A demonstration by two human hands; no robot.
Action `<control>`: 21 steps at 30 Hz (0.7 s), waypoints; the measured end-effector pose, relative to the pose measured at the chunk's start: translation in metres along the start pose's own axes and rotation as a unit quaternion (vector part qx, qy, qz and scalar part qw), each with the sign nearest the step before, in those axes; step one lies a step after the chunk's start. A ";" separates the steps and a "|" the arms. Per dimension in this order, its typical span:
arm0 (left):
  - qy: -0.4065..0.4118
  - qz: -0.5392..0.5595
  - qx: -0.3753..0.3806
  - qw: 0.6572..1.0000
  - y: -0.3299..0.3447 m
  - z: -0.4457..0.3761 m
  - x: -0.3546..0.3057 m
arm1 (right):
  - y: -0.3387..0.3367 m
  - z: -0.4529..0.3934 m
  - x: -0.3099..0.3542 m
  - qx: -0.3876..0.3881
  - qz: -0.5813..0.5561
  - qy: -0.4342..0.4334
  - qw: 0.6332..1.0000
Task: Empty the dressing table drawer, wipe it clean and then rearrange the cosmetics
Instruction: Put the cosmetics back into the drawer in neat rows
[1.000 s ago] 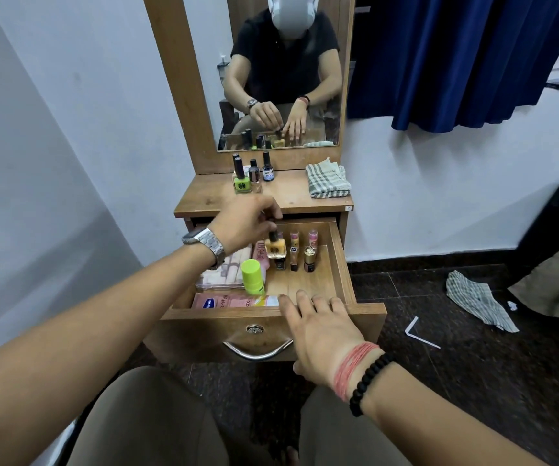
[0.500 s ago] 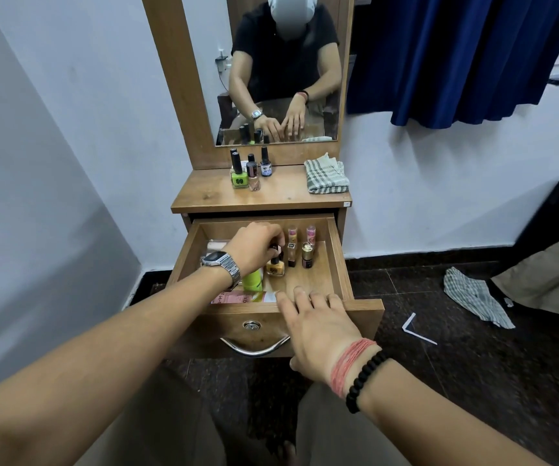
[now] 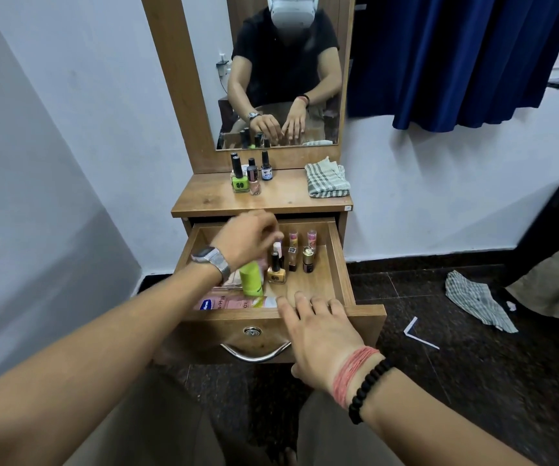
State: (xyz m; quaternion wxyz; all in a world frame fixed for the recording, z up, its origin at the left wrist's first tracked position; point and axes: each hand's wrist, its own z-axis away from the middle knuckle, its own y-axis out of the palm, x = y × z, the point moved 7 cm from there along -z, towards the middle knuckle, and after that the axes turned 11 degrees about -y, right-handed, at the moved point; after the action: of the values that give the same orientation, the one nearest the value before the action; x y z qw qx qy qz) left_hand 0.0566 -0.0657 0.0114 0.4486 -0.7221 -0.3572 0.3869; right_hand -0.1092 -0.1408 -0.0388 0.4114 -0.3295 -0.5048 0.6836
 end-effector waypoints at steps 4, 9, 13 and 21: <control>-0.052 0.033 -0.084 0.995 -0.041 -0.033 0.027 | 0.000 0.000 0.000 -0.007 -0.004 -0.003 1.000; -0.103 -0.010 -0.133 0.986 -0.062 -0.071 0.061 | -0.001 0.000 0.001 -0.003 -0.004 -0.004 1.000; -0.115 -0.033 -0.098 0.988 -0.054 -0.092 0.071 | 0.000 0.000 0.001 -0.005 -0.008 -0.004 1.000; -0.112 -0.067 -0.081 0.988 -0.045 -0.103 0.072 | 0.000 0.000 0.000 0.004 -0.012 -0.003 1.000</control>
State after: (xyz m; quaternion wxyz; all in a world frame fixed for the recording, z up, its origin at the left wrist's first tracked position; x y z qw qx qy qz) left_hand 0.1711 -0.0263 0.0665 0.3710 -0.6826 -0.4827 0.4042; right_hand -0.1092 -0.1407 -0.0391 0.4196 -0.3190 -0.5073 0.6818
